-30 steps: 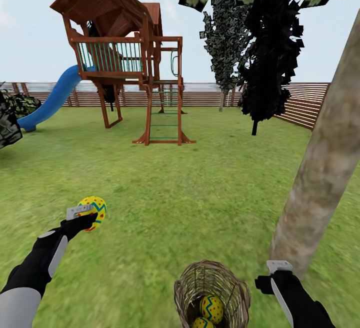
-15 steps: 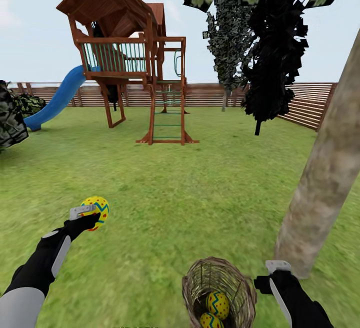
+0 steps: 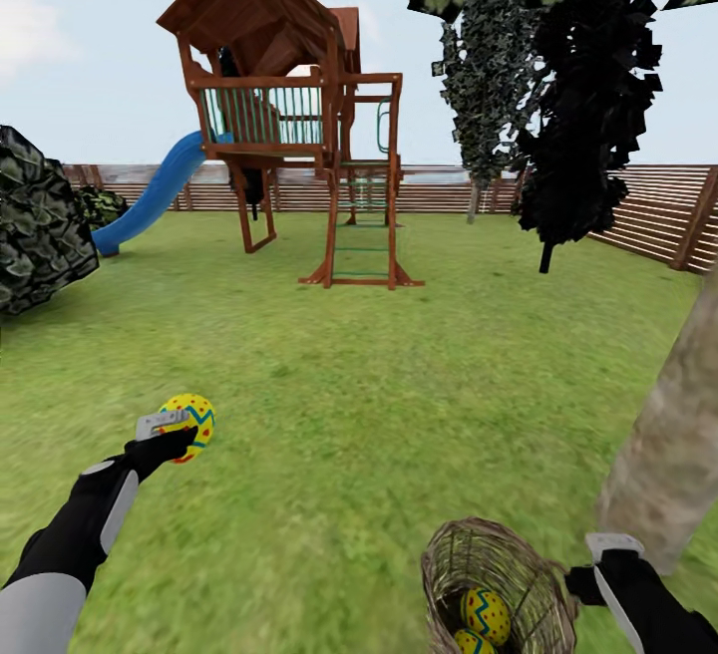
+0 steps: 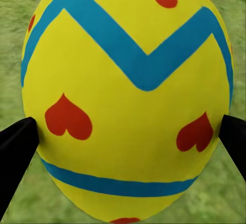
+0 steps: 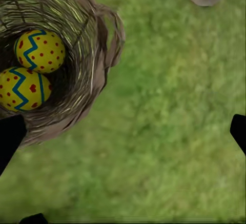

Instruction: Take the three Easter eggs out of the wicker basket on the lawn in the garden, then place them on the lawn next to a single tree (choose any tree) so that all three eggs are next to the same tree and none are left in the basket.

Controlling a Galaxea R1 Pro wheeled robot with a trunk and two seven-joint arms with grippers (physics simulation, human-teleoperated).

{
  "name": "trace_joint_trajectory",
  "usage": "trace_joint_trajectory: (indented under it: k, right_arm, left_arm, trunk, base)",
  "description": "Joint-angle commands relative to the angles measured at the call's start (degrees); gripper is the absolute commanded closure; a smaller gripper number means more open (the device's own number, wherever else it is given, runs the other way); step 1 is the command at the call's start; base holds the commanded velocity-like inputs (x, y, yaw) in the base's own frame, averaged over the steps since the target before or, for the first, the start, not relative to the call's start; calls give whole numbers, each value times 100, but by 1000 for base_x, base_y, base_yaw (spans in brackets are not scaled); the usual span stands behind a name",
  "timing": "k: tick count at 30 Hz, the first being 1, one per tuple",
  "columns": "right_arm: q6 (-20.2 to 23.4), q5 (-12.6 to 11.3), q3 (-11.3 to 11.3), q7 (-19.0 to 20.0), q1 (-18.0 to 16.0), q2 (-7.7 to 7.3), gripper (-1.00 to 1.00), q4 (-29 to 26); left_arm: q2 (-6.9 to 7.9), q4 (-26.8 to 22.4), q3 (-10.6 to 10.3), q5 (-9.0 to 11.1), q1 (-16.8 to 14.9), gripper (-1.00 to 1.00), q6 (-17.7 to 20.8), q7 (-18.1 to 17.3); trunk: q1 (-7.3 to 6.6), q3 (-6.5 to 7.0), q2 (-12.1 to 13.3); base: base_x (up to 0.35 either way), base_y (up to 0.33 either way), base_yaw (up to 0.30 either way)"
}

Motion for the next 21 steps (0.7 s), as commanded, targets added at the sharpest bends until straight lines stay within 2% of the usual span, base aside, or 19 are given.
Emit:
trace_joint_trajectory:
  k: [1, 17, 21]
  right_arm:
    - [36, -2, -4, -1, -4, 3, -100, -2]
    - [38, -37, 13, -3, -2, 24, -100, 7]
    - [38, -43, 4, -3, -3, 19, -100, 7]
  left_arm:
    - [0, -4, 22, 60, -2, 100, 47, -18]
    - [-10, -4, 44, 78, -1, 100, 44, -18]
    - [-13, -4, 44, 78, -5, 100, 44, -18]
  trunk:
    - [0, -7, -4]
    - [0, -7, -4]
    - [0, -7, -4]
  base:
    - [0, 324, 0]
    - [1, 267, 0]
    - [117, 249, 0]
